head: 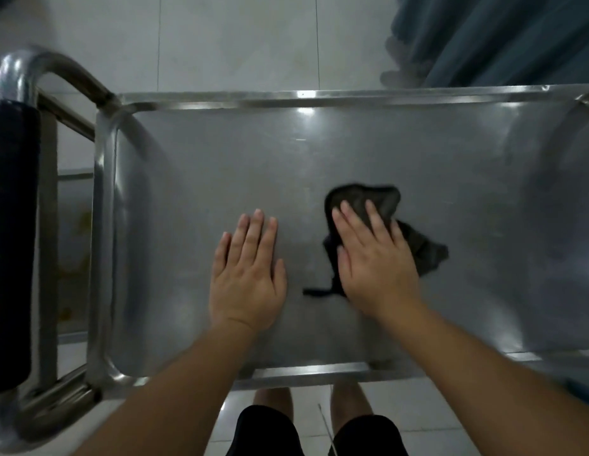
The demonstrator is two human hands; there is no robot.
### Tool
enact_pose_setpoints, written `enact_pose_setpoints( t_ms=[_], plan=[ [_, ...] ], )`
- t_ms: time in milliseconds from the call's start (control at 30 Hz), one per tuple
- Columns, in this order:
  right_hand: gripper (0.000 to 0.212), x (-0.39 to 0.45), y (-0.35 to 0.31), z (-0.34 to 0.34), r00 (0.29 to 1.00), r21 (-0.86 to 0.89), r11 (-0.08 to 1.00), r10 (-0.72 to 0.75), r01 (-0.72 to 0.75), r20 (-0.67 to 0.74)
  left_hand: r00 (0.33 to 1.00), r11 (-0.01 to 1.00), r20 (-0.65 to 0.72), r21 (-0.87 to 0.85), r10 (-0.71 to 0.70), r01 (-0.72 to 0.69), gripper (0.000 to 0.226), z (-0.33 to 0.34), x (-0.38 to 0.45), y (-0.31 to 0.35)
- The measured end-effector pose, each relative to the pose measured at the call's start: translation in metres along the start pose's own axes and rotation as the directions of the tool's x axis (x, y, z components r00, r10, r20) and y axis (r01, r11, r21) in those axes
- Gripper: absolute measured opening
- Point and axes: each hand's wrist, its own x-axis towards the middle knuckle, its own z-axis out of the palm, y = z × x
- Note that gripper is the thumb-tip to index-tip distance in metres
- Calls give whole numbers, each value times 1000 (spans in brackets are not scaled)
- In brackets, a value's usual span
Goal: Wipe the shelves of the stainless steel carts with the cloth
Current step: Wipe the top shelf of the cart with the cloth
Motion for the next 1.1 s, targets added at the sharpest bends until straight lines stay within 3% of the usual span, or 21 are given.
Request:
enact_pose_setpoints(
  t_ms=[200,367,500,633,833,1000,1100],
  plan=[
    [63,173,-2,-44,997,52,997,52,-49,-57,1000,1000,-15,-24,-17,17,68,-1,1,1],
    [64,214,-10,-52,981,100,978,187,-181,-54,1000,999,2,-46,-16,16,68,-4,0,1],
    [65,147,-21,-35,988,128,984,135,-125,-77,1000,998,13,-58,-26,26,68,-6,0,2],
    [58,35,-36,-3,974,134,987,115,-89,-197,999,997,37,-69,-24,26,67,-8,0,3],
    [63,-122,-55,31,996,105,992,73,-68,-50,997,996,70,-82,-22,27,68,-9,0,2],
    [76,-142,-43,23,1000,127,992,21,-20,-5,997,993,67,-112,-29,36,68,-11,-1,2],
    [83,-145,-34,23,1000,49,999,-16,15,26,995,992,93,-116,-36,46,68,-12,-1,2]
  ],
)
